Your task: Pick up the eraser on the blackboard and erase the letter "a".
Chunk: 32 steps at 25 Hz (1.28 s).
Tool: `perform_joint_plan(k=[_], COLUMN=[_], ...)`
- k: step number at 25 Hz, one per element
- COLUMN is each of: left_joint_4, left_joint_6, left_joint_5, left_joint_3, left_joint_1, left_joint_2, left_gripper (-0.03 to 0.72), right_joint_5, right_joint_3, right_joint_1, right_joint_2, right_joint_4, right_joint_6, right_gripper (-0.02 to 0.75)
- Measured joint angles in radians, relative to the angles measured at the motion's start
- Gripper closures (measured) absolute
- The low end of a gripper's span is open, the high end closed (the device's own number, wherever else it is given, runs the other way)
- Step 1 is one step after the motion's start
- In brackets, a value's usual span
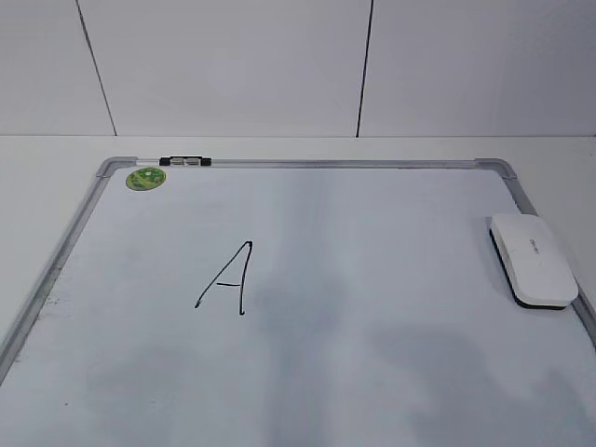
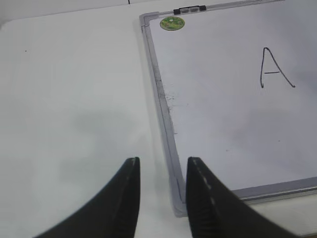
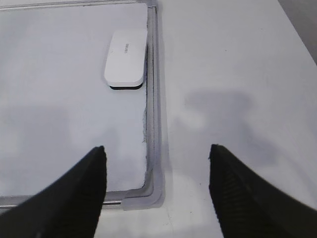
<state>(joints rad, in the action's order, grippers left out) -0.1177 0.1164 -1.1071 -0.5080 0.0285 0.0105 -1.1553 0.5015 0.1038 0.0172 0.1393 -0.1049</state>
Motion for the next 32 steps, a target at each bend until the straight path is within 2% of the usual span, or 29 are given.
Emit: perform_joint_plan(k=[7, 13, 32], left_joint_4=[0.0, 0.0, 0.0], left_joint_6=[0.0, 0.0, 0.002], left_joint_5=[0.0, 0.0, 0.0], left_joint_3=[0.0, 0.0, 0.0], left_joint_1=[-0.055, -0.066, -0.066], left_joint_2=[0.0, 0.0, 0.0], left_gripper=[0.449, 0.451, 0.452], right_joint_5=[0.0, 0.0, 0.001], right_joint_3=[0.0, 0.0, 0.0], right_joint_1=[-0.08, -0.134, -0.136], right_joint_2=[0.0, 0.0, 0.0], right_joint_4=[0.001, 0.001, 0.001], right_joint_6=[0.0, 0.0, 0.0], right_gripper=[0.214, 0.214, 0.214])
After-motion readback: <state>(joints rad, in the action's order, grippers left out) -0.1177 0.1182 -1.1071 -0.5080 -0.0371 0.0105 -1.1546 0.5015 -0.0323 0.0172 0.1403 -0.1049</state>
